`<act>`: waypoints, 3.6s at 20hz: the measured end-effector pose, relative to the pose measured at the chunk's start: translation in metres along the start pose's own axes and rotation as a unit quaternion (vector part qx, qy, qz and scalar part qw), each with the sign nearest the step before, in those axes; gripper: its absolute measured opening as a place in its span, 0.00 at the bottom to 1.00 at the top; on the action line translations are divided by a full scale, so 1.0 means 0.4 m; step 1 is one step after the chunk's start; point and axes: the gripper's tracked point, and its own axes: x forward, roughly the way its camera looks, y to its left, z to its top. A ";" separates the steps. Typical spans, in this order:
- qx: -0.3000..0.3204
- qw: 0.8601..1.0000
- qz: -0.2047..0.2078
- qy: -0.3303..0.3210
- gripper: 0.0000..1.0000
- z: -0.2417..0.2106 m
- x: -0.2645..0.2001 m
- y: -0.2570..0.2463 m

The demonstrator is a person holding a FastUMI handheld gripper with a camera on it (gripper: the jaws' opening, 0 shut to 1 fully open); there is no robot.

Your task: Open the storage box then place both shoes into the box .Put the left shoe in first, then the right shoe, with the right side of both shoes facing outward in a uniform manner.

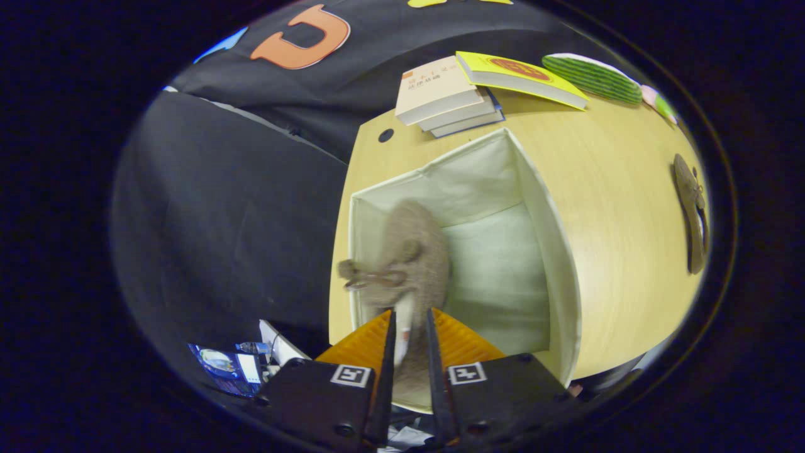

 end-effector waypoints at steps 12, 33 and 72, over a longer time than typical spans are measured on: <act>-0.082 0.993 -0.041 -0.074 0.92 0.053 -0.226 -0.096; -0.065 0.960 -0.258 -0.089 0.94 0.138 -0.640 -0.982; 0.118 0.983 -0.130 -0.048 0.07 0.134 -0.477 -1.009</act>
